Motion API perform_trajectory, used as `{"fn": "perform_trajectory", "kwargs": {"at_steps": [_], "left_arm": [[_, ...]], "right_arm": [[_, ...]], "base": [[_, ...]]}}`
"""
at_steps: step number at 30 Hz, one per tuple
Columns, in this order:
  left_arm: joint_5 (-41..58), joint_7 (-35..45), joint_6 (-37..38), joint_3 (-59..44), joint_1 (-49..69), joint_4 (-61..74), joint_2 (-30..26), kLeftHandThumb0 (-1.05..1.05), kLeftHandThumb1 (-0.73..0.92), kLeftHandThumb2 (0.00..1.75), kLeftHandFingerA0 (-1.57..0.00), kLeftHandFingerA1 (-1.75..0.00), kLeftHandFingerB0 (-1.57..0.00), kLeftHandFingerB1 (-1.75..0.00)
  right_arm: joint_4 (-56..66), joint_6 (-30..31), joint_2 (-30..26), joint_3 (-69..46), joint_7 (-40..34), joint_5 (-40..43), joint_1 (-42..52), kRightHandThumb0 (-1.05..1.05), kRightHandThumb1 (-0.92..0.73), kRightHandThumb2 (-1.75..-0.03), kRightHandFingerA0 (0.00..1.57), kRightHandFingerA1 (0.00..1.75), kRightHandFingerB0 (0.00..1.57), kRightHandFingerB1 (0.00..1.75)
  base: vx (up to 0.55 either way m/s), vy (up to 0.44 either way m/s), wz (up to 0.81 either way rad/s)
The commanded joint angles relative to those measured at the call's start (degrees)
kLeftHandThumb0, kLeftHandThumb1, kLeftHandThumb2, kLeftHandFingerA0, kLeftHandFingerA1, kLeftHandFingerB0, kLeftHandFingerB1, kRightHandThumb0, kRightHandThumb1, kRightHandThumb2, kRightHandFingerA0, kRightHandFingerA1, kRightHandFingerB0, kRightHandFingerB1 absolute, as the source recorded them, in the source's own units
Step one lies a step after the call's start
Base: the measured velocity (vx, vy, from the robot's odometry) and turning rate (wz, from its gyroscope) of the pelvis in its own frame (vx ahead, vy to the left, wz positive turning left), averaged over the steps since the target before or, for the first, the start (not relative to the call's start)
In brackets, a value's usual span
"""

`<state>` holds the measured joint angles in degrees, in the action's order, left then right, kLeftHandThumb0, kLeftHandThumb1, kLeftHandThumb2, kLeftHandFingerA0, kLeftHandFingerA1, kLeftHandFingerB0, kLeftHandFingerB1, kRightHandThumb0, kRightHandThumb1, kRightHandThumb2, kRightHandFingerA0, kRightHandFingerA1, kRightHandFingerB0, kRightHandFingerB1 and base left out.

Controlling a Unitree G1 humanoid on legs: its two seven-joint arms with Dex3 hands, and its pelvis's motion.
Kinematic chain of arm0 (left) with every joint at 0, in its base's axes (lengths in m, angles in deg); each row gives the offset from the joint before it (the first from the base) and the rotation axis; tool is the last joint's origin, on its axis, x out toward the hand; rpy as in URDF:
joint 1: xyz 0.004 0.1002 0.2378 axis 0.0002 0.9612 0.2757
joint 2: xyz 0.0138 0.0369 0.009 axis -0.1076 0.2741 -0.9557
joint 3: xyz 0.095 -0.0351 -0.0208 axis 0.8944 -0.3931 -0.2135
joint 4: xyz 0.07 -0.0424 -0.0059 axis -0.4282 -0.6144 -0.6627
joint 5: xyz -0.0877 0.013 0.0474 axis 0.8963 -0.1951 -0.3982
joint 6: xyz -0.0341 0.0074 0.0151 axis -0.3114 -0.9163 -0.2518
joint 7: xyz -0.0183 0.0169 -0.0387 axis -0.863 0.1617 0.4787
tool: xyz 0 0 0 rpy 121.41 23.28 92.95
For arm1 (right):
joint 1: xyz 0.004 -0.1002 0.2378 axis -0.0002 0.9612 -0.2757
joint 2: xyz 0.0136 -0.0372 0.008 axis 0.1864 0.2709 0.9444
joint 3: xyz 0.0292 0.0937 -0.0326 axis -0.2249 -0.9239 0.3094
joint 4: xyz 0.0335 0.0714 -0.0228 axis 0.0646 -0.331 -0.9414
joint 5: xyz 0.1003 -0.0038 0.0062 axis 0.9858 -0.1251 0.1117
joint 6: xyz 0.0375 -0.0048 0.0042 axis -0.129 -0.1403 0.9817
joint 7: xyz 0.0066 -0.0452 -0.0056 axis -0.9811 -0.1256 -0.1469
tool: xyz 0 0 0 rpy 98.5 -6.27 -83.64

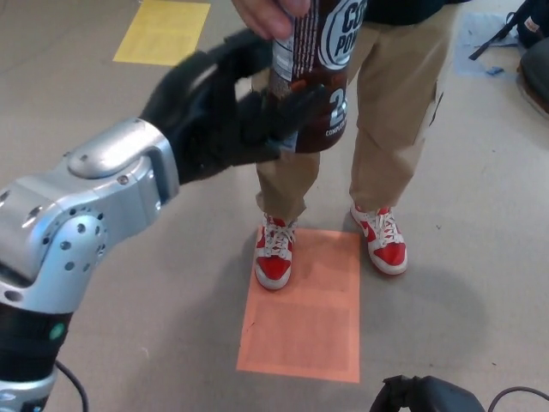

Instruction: The robot recieved a bottle of protein shake from a person using its left hand and then shake the protein up and down 2 two times and hand it back to the person

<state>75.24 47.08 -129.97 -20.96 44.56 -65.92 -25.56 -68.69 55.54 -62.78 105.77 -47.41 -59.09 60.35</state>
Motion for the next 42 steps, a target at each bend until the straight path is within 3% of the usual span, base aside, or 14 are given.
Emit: {"fn": "perform_trajectory", "kwargs": {"at_steps": [1,5,13,15,16,17,18,19,25,30,33,34,35,42], "left_arm": [[9.1,4.2,-25.9,2.9,-4.0,-1.4,0.2,-0.78,0.46,0.83,0.00,-0.11,0.00,0.00],[8.6,4.1,-26.4,2.9,-4.2,-1.8,0.9,-0.78,0.47,0.83,0.00,-0.11,0.00,0.00],[7.4,3.4,-28.4,2.0,-6.9,-3.1,2.3,-0.77,0.45,0.83,0.00,-0.12,0.00,-0.01],[6.9,3.2,-28.8,1.5,-7.8,-3.2,2.7,-0.76,0.44,0.83,0.00,-0.11,0.00,-0.03],[6.6,3.2,-29.0,1.4,-8.1,-3.1,2.8,-0.78,0.54,0.57,0.00,-0.15,0.00,0.00],[6.3,3.3,-29.0,1.4,-8.4,-3.0,2.8,-0.78,0.54,0.57,0.00,-0.15,0.00,0.00],[5.1,3.5,-28.5,2.0,-9.3,-2.6,2.3,-0.79,0.46,0.78,0.00,-0.14,0.00,0.00],[4.8,3.4,-28.7,1.8,-9.8,-2.8,2.4,-0.79,0.48,0.84,0.00,-0.11,0.00,-0.03],[2.2,4.3,-27.7,1.5,-11.4,-3.6,2.2,-0.80,0.50,0.83,0.00,-0.07,0.00,0.00],[-0.2,4.9,-27.7,1.6,-12.2,-3.6,1.5,-0.82,0.51,0.84,0.00,-0.07,0.00,0.00],[-1.7,4.2,-28.0,1.5,-12.8,-4.0,1.7,-0.82,0.50,0.85,0.00,-0.08,0.00,0.00],[-2.0,4.6,-27.7,1.4,-13.0,-4.1,1.6,-0.80,0.48,0.81,0.00,-0.07,0.00,0.00],[-2.5,5.1,-27.3,1.4,-13.2,-4.4,1.4,-0.75,0.58,0.61,0.00,0.00,0.00,0.00],[-5.2,5.8,-26.5,0.7,-15.7,-7.0,2.1,-0.75,0.55,0.59,0.00,0.00,0.00,0.00]], "right_arm": [[-2.4,-3.4,-0.9,-0.6,-3.3,-1.0,0.3,-0.48,-0.51,-1.14,1.00,0.99,0.92,0.88],[-2.6,-3.6,-0.7,-0.8,-3.4,-0.7,0.7,-0.49,-0.56,-1.05,0.94,0.91,0.95,0.83],[-2.8,-3.9,-0.6,-1.3,-3.1,-0.3,0.5,-0.48,-0.51,-1.16,0.98,0.98,0.93,0.88],[-2.9,-3.8,-0.6,-1.2,-3.2,-0.5,0.5,-0.49,-0.55,-1.07,0.94,0.87,0.96,0.82],[-2.9,-3.7,-0.6,-1.1,-3.4,-0.6,0.5,-0.49,-0.56,-1.07,0.95,0.87,0.97,0.82],[-2.9,-3.7,-0.6,-1.1,-3.6,-0.7,0.5,-0.49,-0.56,-1.07,0.95,0.87,0.97,0.82],[-3.0,-3.7,-0.5,-1.5,-2.8,-0.3,0.3,-0.50,-0.54,-1.10,0.94,0.92,0.95,0.83],[-3.0,-3.8,-0.5,-1.3,-3.1,-0.5,0.2,-0.51,-0.54,-1.10,0.99,0.97,0.93,0.85],[-3.2,-3.6,-0.7,-1.2,-3.2,-1.1,-0.2,-0.48,-0.52,-1.13,1.00,1.01,0.90,0.89],[-3.3,-3.1,-0.6,-1.1,-3.4,-1.5,-0.3,-0.48,-0.56,-1.04,0.96,0.91,0.92,0.84],[-3.3,-2.9,-0.6,-0.9,-3.9,-2.0,-0.4,-0.48,-0.55,-1.06,1.00,0.99,0.92,0.86],[-3.4,-2.9,-0.6,-0.9,-3.8,-2.0,-0.5,-0.49,-0.52,-1.13,1.03,1.02,0.92,0.89],[-3.4,-2.9,-0.6,-1.0,-3.7,-2.0,-0.5,-0.49,-0.52,-1.13,1.03,1.02,0.92,0.90],[-3.4,-2.2,-0.4,-1.3,-3.4,-2.4,-1.0,-0.47,-0.53,-1.14,1.05,1.05,0.92,0.89]], "base": [[0.00,0.000,0.00],[0.00,0.000,0.00],[0.00,0.000,0.00],[0.00,0.000,0.00],[0.00,0.000,0.00],[0.00,0.000,0.00],[0.00,0.000,0.00],[0.00,0.000,0.00],[0.00,0.000,0.00],[0.00,0.000,0.00],[0.00,0.000,0.00],[0.00,0.000,0.00],[0.00,0.000,0.00],[0.00,0.000,0.00]]}}
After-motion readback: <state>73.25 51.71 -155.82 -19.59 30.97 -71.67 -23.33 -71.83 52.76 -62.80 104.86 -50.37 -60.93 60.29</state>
